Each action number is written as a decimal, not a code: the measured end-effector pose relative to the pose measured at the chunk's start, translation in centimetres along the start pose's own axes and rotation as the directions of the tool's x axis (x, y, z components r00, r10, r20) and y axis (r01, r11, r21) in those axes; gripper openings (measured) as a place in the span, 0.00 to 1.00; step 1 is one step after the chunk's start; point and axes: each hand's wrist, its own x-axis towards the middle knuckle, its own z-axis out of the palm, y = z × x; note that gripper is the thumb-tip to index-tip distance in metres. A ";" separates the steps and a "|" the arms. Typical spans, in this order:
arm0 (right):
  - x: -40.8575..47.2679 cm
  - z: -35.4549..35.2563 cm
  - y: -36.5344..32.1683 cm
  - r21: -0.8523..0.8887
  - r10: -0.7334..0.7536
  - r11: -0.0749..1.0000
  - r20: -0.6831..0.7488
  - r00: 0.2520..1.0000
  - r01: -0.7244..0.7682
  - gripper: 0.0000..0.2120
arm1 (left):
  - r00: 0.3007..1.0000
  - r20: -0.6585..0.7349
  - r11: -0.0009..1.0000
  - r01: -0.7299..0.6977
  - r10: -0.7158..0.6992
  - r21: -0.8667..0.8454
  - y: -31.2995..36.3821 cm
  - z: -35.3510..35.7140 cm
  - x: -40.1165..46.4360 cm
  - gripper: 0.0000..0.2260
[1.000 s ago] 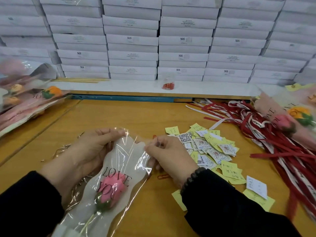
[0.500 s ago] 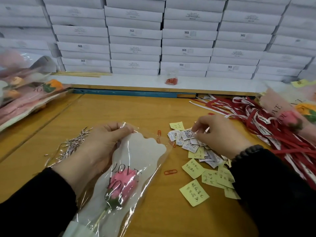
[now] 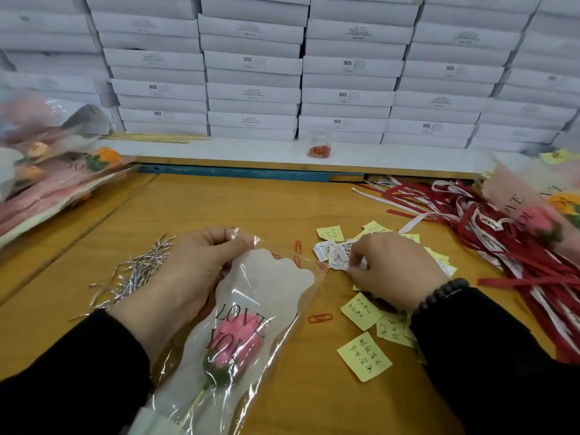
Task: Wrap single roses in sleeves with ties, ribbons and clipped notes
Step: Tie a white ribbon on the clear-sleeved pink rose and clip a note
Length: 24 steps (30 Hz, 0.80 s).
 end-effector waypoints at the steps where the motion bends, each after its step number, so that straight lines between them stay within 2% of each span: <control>1: 0.0 0.1 0.0 -0.011 0.005 1.000 -0.019 1.000 -0.005 0.09 | 1.000 0.001 1.000 -0.001 0.001 0.007 0.0 0.0 0.0 0.05; 4: 0.0 0.2 0.0 -0.006 0.034 0.999 -0.115 0.993 -0.035 0.11 | 1.000 0.008 1.000 -0.004 0.004 0.014 -0.1 -0.1 0.0 0.05; 6: -0.1 0.3 0.2 0.006 0.037 0.999 -0.243 0.969 -0.037 0.11 | 1.000 0.006 1.000 -0.006 0.006 0.023 -0.1 -0.1 0.0 0.05; 8: -0.1 0.2 0.2 0.094 0.067 0.995 -0.353 0.933 -0.036 0.09 | 1.000 0.002 1.000 -0.012 0.012 0.022 -0.1 -0.2 0.1 0.05; 9: -0.1 0.2 0.2 0.190 0.106 0.981 -0.367 0.924 -0.036 0.07 | 1.000 0.003 1.000 -0.018 0.018 0.025 -0.1 -0.2 0.1 0.05; 10: -0.1 0.1 0.1 0.337 0.159 0.941 -0.345 0.925 -0.036 0.06 | 1.000 0.007 0.999 -0.024 0.024 0.031 -0.1 -0.2 0.1 0.05; 11: 0.0 -0.1 -0.1 0.518 0.215 0.854 -0.278 0.936 -0.042 0.06 | 1.000 0.009 0.999 -0.028 0.028 0.035 -0.1 -0.2 0.1 0.06; 13: 0.0 -0.7 -0.7 0.833 0.271 0.547 -0.088 0.958 -0.078 0.05 | 1.000 0.011 0.999 -0.029 0.029 0.031 -0.1 -0.3 0.2 0.05; 14: 0.0 -0.9 -1.1 0.906 0.264 0.409 -0.003 0.965 -0.109 0.04 | 1.000 0.011 0.999 -0.027 0.026 0.028 -0.1 -0.3 0.2 0.05; 15: 0.0 -1.0 -1.6 0.938 0.243 0.320 0.055 0.968 -0.134 0.04 | 1.000 0.011 0.999 -0.025 0.025 0.029 -0.1 -0.3 0.2 0.05; 18: 0.2 -1.2 -3.3 0.963 0.173 0.205 0.140 0.975 -0.175 0.03 | 0.999 0.012 0.999 -0.033 0.033 0.031 0.0 -0.2 0.2 0.04; 24: 0.6 -1.6 -5.9 0.968 0.125 0.172 0.162 0.979 -0.182 0.04 | 0.999 0.020 0.999 -0.048 0.047 0.021 0.0 -0.1 -0.1 0.05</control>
